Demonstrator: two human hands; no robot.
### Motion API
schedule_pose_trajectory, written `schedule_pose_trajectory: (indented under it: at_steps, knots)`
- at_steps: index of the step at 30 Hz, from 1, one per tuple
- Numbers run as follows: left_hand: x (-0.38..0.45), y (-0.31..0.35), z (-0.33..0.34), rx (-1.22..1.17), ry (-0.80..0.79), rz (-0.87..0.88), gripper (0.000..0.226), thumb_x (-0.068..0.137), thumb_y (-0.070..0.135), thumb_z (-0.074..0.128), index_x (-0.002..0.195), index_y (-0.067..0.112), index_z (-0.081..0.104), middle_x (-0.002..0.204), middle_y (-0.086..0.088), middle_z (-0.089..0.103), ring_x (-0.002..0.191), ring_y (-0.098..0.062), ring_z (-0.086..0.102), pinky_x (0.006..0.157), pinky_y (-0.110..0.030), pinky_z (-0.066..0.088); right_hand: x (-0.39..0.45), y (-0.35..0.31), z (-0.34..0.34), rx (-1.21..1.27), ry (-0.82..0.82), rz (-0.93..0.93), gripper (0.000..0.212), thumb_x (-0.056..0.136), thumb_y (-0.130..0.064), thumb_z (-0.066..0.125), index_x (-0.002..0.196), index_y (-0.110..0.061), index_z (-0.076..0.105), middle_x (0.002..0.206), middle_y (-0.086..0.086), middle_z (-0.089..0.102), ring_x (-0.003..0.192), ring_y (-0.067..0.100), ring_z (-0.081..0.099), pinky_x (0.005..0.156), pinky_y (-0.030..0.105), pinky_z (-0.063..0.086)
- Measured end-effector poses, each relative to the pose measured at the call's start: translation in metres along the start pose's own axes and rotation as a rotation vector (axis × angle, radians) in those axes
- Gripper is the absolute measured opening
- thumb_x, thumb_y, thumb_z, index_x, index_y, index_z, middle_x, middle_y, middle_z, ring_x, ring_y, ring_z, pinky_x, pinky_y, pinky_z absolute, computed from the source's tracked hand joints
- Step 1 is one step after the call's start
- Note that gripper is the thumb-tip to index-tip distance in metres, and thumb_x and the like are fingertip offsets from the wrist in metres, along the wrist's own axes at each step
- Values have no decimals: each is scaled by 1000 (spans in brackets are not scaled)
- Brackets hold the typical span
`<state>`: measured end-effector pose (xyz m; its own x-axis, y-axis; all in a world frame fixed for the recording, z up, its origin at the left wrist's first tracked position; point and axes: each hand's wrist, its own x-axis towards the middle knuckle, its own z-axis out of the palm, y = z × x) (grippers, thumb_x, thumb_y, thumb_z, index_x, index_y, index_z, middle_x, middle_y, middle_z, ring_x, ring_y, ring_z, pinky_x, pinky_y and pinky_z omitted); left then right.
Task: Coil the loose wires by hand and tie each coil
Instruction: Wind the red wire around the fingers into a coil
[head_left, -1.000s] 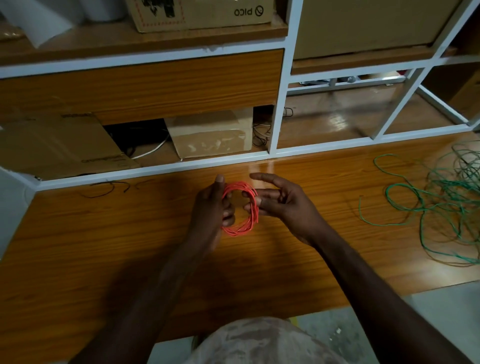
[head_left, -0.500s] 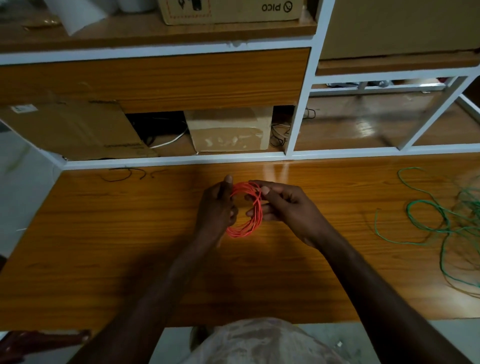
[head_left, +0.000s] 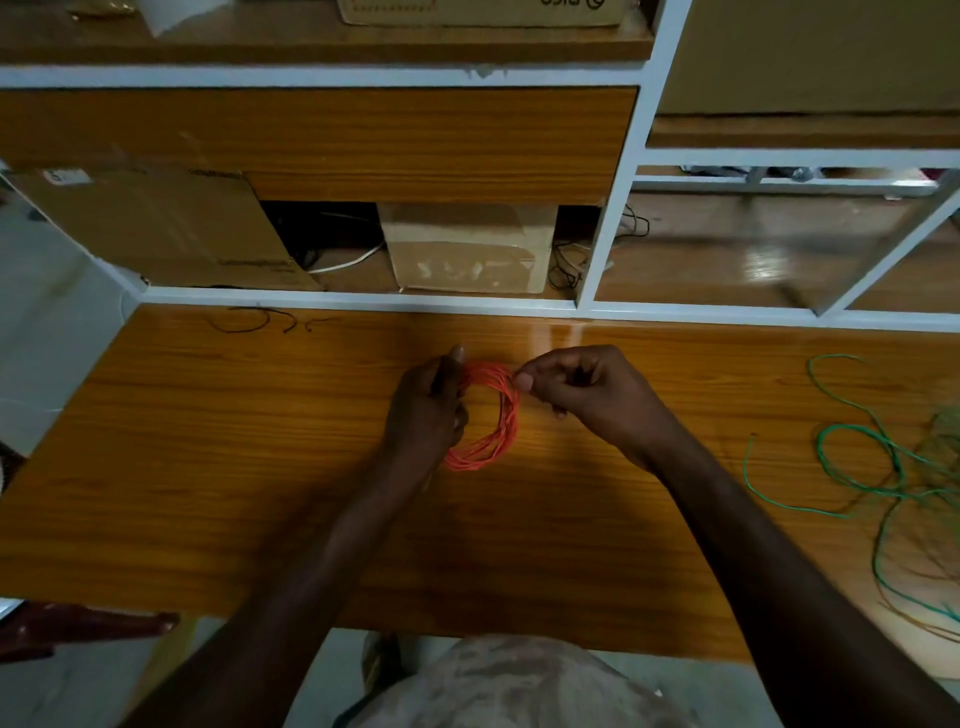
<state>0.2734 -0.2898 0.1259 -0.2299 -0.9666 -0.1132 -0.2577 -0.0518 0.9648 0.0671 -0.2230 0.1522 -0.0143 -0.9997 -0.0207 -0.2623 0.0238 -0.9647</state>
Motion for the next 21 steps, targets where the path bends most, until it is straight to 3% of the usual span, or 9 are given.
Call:
schedule_pose_trajectory:
  at_steps: [3,7,10,13,16,21]
  knots:
    - [-4,2,5,52,-4,61,51,110,51,47,72,17,51,51,6,45,42,-10,44,50,-29,33,-1,1,-4,12,-26,-6,19,95,-41,78,99,-23,85,88,31,72,65,40,53,64,43,47]
    - [-6,4,13,92,-5,98,50,111,48,47,70,19,50,52,5,47,43,-8,45,53,-30,35,-1,5,-15,-13,-30,31,16,97,-28,78,95,-13,82,76,22,70,61,29,55,60,41,46]
    - [-8,2,18,190,-29,148,51,111,47,48,69,17,51,57,-3,49,48,-11,48,54,-31,38,1,6,-26,-114,-4,4,10,100,-21,75,97,-12,77,74,11,73,63,33,66,64,44,56]
    - [-10,2,25,242,-58,183,52,111,45,48,70,12,51,59,-6,47,51,-14,48,53,-31,37,1,9,-32,-255,32,-79,6,102,-17,72,98,-14,75,76,3,76,66,19,75,69,40,63]
    - [-9,3,32,227,-31,175,55,112,43,47,75,3,54,59,-8,49,48,-12,48,51,-29,36,-2,13,-28,-196,88,-101,7,102,-15,72,101,-10,75,80,4,79,72,17,79,73,40,67]
    - [-10,8,40,75,-19,55,51,112,46,47,72,14,51,53,-2,44,44,-14,44,48,-28,34,-8,23,-18,39,161,-47,8,100,-11,74,100,-4,77,82,11,79,79,27,81,78,51,68]
